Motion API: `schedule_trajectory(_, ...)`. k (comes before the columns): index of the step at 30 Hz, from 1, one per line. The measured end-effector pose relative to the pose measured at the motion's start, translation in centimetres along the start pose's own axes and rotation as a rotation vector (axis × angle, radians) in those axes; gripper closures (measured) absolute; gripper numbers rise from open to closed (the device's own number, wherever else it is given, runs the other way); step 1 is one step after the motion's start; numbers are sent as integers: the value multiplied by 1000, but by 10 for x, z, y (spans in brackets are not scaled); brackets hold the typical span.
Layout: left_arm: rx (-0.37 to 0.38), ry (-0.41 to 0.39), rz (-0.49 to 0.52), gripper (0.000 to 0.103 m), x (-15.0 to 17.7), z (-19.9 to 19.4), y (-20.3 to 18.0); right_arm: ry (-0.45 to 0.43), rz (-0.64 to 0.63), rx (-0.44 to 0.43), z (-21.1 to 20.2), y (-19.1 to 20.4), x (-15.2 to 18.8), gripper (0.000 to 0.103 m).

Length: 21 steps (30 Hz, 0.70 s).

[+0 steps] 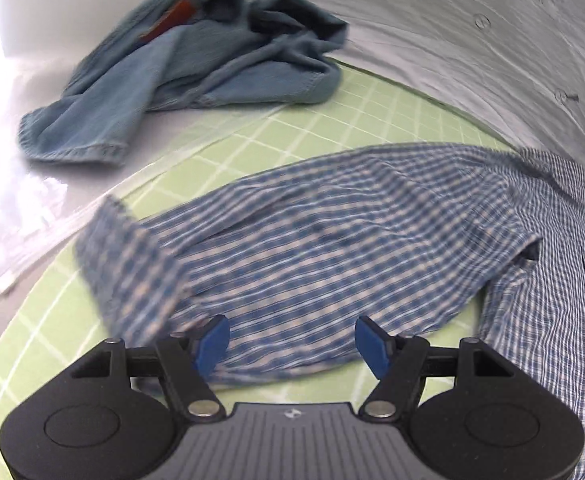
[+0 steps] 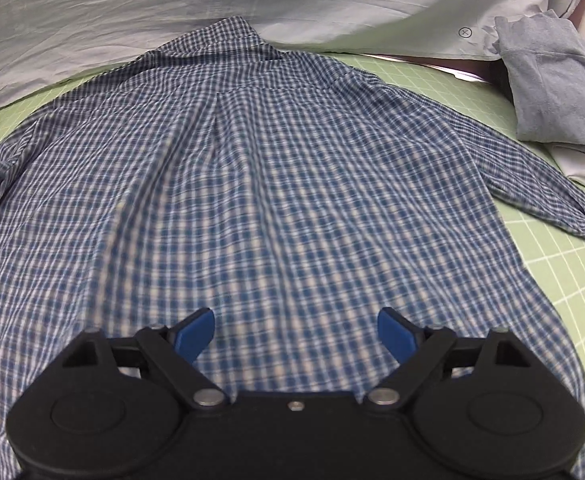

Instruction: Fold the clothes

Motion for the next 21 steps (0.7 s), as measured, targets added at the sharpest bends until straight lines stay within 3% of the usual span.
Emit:
schedule_trajectory(10, -55, -74, -161, 33, 13, -46, 68, 8, -104, -5, -9, 37, 9, 14)
schedule_trajectory(13, -131, -58, -201, 31, 18, -54, 80, 15, -106, -3, -9, 39, 8, 14)
schedule_trajectory(17, -148, -44, -296, 29, 24, -59, 96, 18, -113, -4, -9, 42, 7, 14)
schedule_trajectory(21, -177, -29, -308, 29, 25, -56, 104, 20, -128, -6, -8, 49, 5, 14)
Point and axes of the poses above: each gripper's, at about its wrist camera, not at the fingertips, and z roughly the way its jaws point, y to its left, x to its underside, the point moved 7 cm from there along z, roughly the way its jaws point, and after that the axes turned 4 degrees about -y, right-handed, at the moved point
